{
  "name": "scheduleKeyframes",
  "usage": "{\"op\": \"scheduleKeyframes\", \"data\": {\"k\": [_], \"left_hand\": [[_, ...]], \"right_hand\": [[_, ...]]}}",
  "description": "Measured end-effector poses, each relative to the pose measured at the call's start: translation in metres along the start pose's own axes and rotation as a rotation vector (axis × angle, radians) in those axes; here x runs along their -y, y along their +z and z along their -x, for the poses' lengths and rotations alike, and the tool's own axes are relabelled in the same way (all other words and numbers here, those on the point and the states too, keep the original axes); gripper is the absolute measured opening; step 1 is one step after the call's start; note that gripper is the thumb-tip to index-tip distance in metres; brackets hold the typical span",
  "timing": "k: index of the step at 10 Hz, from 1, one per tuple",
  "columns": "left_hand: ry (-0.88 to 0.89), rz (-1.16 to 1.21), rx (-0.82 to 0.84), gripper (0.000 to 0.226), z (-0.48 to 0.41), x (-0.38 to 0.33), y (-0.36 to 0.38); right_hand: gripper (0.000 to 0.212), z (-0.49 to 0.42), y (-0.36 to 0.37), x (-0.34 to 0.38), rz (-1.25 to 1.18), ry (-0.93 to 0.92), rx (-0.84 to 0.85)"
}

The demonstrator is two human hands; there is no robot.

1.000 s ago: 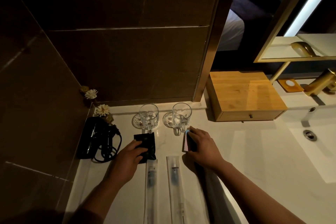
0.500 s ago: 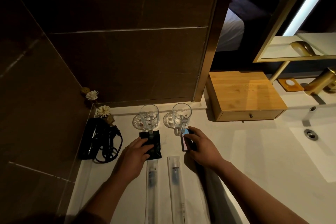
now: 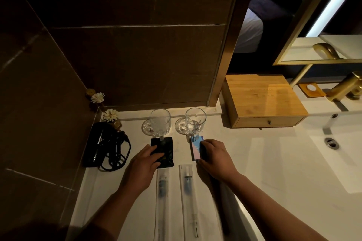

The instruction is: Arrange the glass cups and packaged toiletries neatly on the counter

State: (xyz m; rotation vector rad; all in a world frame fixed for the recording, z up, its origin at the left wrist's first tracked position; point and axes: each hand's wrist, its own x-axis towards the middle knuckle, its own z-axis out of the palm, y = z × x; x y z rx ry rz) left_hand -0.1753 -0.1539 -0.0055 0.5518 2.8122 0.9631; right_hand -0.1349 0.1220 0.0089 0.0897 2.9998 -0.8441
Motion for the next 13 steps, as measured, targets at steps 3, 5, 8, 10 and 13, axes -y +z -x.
{"op": "scheduleKeyframes", "data": {"k": [3,5,8,10,13], "left_hand": [[-0.024,-0.04,-0.011,0.036,-0.002,0.001,0.003],[-0.012,-0.059,-0.021,0.036,-0.004,0.001,0.003],[-0.041,0.019,-0.014,0.038,-0.002,0.002,0.002],[-0.071,0.079,-0.012,0.036,0.001,0.006,0.003],[-0.092,0.037,-0.117,0.041,0.012,0.013,0.007]], "right_hand": [[0.062,-0.001,0.003,0.003,-0.009,0.005,-0.018],[0.06,0.0,0.002,0.005,-0.011,0.014,-0.029],[0.069,0.0,0.001,0.004,-0.014,0.033,-0.015],[0.071,0.002,-0.002,0.002,-0.029,0.052,-0.002],[0.065,0.02,-0.011,-0.004,-0.05,0.092,-0.001]]}}
